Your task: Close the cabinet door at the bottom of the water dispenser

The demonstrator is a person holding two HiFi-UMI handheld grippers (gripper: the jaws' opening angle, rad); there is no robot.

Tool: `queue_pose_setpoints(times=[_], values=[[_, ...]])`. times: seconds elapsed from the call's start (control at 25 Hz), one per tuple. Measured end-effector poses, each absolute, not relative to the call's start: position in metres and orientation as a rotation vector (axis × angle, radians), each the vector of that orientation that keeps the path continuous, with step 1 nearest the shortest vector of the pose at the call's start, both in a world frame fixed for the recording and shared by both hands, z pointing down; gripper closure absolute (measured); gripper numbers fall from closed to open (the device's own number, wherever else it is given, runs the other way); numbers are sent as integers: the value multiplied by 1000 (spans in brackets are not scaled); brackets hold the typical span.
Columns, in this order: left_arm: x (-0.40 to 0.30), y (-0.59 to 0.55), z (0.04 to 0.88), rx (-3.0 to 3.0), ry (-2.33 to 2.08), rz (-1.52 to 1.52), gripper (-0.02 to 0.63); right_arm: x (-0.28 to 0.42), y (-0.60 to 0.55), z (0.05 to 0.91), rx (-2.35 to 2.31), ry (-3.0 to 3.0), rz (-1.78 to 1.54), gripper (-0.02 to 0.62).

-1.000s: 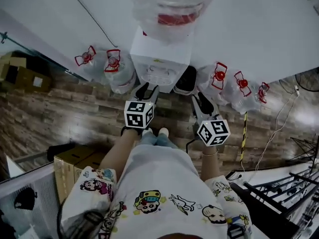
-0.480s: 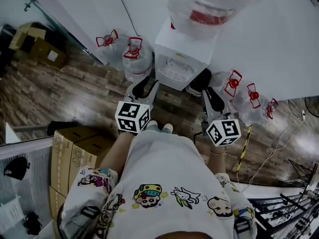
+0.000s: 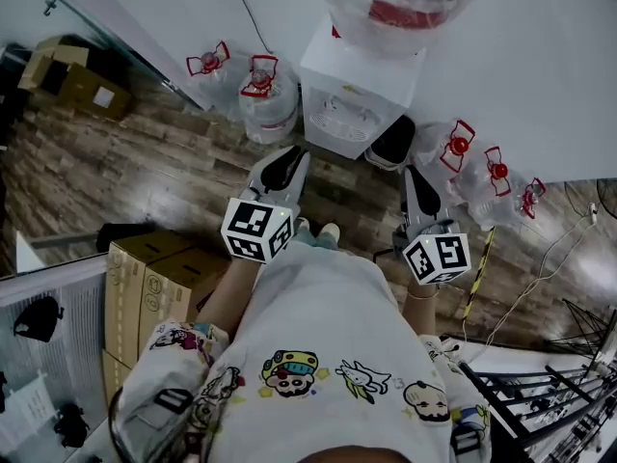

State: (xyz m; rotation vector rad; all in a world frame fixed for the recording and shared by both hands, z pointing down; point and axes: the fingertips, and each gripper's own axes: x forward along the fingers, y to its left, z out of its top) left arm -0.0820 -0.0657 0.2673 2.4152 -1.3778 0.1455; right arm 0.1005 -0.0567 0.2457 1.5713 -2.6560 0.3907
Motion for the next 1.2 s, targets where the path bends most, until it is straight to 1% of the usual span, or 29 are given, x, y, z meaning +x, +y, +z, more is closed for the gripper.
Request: queue_pose_setpoints(times=[0.16,0.6,1.2], values=[[-81,-61,273,2436,-1345,179,606,103,-51,251,1585,-2630,395,584],[-76,-65,281,2473,-1264,206,607,111,-44,264,1599,-2548,422,586],[-84,-72,280,2472,-1301,224,607,102,-54,267,1590,-2556,427,586]])
